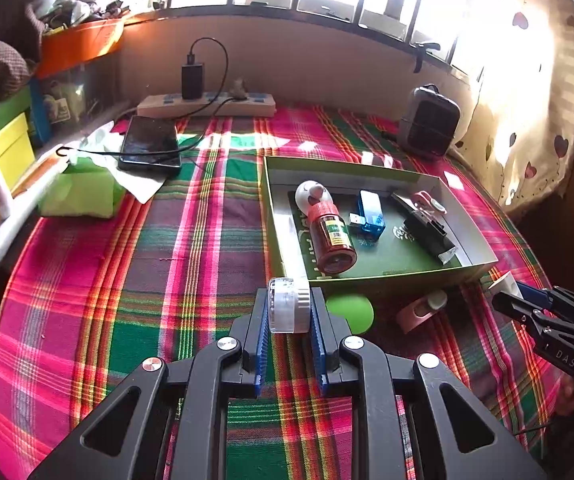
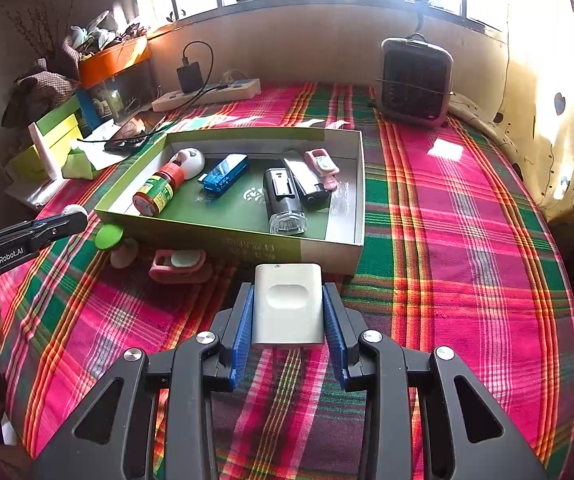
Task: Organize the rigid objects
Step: 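Carry the white cap and white charger toward the green box with both tools, then lower the white cap with the left tool while the right tool lowers the charger into the box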
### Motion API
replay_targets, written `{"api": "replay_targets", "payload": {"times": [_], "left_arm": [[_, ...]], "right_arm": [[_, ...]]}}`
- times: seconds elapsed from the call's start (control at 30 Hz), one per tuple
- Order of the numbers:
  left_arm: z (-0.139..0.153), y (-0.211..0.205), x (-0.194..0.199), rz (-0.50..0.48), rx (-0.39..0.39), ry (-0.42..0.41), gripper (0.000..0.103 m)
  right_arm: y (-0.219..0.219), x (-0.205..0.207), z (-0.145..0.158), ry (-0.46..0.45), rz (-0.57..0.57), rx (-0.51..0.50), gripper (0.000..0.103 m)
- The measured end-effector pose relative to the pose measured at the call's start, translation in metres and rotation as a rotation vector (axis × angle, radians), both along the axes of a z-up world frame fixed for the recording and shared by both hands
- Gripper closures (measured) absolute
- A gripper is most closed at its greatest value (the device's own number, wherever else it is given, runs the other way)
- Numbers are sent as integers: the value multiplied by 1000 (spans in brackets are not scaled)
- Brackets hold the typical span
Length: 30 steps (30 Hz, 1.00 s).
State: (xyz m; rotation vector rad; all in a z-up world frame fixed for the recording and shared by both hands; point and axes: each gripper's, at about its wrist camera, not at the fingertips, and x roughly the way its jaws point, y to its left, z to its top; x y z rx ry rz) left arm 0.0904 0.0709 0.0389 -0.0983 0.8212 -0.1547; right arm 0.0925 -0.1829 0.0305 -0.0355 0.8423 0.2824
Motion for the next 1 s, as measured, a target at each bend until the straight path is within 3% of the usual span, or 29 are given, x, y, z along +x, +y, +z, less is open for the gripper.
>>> {"api": "replay_targets", "payload": {"times": [1.0], "left_arm": [[28, -29, 49, -87, -43, -25, 85]], "right_arm": [[33, 51, 21, -18, 93, 56, 68]]}}
